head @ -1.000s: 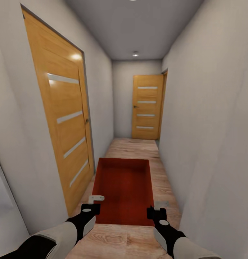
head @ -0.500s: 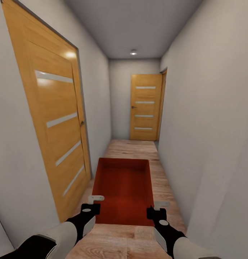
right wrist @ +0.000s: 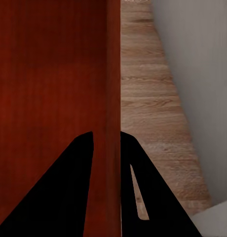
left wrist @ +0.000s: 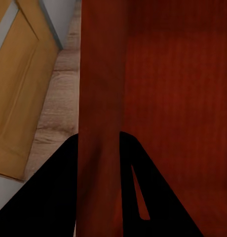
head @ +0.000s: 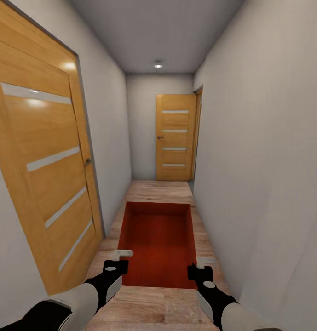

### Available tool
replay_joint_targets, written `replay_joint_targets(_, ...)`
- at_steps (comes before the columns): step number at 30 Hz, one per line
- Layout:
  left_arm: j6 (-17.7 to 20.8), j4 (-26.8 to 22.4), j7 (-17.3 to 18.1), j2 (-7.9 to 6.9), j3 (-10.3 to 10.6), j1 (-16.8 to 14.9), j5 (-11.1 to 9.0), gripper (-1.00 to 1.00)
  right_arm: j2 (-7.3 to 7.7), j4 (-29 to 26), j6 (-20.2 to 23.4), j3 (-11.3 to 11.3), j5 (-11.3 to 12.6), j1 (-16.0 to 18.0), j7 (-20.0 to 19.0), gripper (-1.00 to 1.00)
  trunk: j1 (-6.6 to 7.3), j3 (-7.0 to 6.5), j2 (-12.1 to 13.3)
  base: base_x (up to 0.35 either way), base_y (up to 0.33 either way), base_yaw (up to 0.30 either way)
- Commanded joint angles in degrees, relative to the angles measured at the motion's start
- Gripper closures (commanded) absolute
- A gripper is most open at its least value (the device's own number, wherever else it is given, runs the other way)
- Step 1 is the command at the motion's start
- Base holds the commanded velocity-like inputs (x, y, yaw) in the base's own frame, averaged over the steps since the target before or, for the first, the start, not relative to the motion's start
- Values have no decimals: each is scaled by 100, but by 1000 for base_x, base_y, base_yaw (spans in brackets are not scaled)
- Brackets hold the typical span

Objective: Move the two storage containers from the living room to the garage. In the garage, place one container on the floor and stack the other container on top of it (either order is fine).

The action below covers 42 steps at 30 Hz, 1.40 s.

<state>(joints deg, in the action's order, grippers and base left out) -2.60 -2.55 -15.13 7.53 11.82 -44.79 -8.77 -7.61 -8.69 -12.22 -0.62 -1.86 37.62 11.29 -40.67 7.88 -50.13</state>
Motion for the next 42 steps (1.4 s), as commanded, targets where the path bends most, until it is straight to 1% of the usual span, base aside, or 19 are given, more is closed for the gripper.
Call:
replay_joint_targets(1, -27, 17, -131, -94, -136, -3, -81, 100, -3, -141, -88, 193, -89, 8, -39, 100, -4, 9, -7, 325, 0, -10)
replay_joint_targets(29, -30, 17, -131, -103, -136, -3, -81, 100, 0, -141, -88, 186, -95, 8, -47, 100, -4, 9, -7, 325, 0, -1)
replay_joint_targets(42, -47, 17, -131, -138, -136, -3, -81, 100, -3, -141, -93, 185, -103, 8, -48, 100, -4, 9, -7, 325, 0, 0)
